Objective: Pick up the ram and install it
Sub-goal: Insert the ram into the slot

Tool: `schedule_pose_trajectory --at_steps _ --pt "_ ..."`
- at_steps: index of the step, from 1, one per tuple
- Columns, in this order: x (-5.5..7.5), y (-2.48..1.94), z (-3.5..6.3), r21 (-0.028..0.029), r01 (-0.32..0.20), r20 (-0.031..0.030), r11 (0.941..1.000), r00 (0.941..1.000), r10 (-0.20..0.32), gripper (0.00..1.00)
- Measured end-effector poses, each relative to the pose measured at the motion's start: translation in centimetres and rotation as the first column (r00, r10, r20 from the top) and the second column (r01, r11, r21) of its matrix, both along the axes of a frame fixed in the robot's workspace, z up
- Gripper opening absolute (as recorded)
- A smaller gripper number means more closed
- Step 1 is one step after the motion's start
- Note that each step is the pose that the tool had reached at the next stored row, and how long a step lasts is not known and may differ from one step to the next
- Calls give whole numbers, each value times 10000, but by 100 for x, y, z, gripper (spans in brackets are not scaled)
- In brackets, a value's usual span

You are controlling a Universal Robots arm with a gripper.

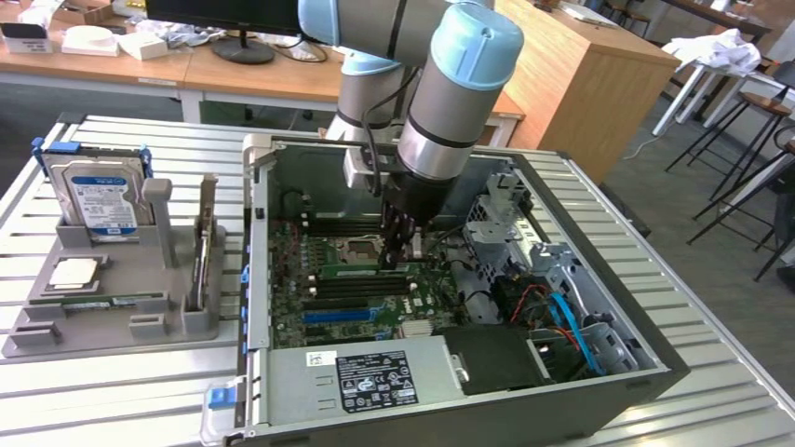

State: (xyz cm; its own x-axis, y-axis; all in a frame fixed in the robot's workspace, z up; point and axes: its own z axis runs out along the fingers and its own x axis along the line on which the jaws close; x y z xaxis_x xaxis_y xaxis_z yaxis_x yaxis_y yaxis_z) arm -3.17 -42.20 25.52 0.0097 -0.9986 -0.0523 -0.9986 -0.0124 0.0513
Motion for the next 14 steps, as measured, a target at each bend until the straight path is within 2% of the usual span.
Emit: schedule_pose_trajectory --at_steps 8,14 --pt "-1 -1 -15 1 0 1 10000 10000 0 11" --pt "-1 -19 -15 0 0 1 10000 10000 0 11"
